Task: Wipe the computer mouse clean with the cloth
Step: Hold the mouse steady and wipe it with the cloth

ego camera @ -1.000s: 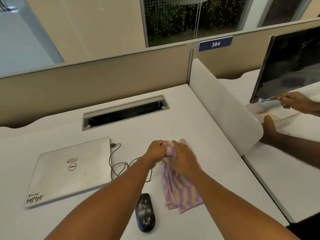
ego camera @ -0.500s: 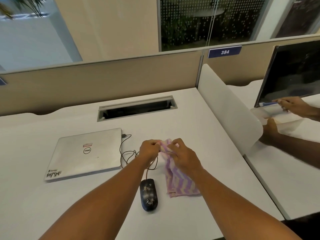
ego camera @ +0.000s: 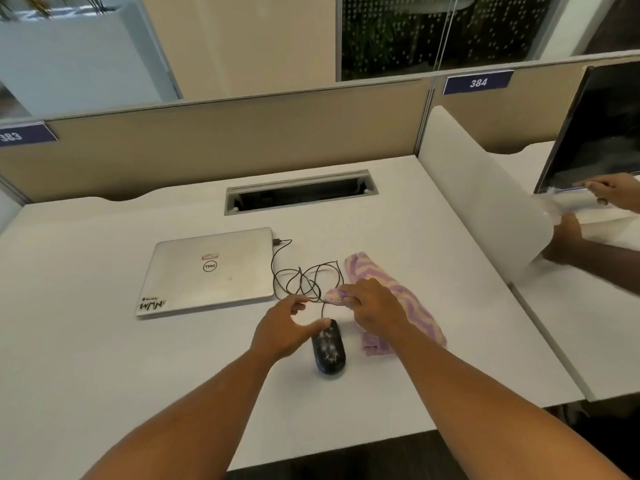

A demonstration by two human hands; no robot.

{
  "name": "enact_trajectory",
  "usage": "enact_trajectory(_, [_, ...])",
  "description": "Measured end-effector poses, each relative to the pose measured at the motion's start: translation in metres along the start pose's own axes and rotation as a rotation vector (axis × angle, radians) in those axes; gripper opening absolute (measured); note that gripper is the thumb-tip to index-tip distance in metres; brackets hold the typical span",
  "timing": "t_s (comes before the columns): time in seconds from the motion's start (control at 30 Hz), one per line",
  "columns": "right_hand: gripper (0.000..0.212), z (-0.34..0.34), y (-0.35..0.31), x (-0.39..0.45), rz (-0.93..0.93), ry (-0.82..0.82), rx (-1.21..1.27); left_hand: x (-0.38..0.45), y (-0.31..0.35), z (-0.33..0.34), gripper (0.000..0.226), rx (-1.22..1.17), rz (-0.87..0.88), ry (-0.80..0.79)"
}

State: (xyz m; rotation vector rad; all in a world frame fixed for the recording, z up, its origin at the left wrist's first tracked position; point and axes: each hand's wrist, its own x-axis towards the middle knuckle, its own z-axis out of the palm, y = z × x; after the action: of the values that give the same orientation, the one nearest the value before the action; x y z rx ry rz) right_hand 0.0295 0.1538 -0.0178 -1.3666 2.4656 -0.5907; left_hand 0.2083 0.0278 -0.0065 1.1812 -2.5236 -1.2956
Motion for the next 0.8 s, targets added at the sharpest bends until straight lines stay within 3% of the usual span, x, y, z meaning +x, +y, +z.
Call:
enact_trajectory(0.13, [0.026,0.011,-0.007,-0.006,0.037,-0.046,0.086,-0.012,-0.014,0.007,0.117,0.132,0.005,-0.113])
enact_trajectory(0.23, [0.025,0.020,-0.009,-0.007,0.025,-0.055,0.105,-0.016,-0.020,0.014,0.131,0.217,0.012,-0.166])
enact_trajectory(0.4, [0.030,0.031,-0.014,-0.006,0.008,-0.045,0.044,-0.012,-0.037,0.030,0.144,0.269,0.036,-0.274])
enact_trajectory(0.8, [0.043,0.046,-0.020,0.000,-0.011,-0.159,0.018,-0.006,-0.051,0.046,0.142,0.283,0.071,-0.235])
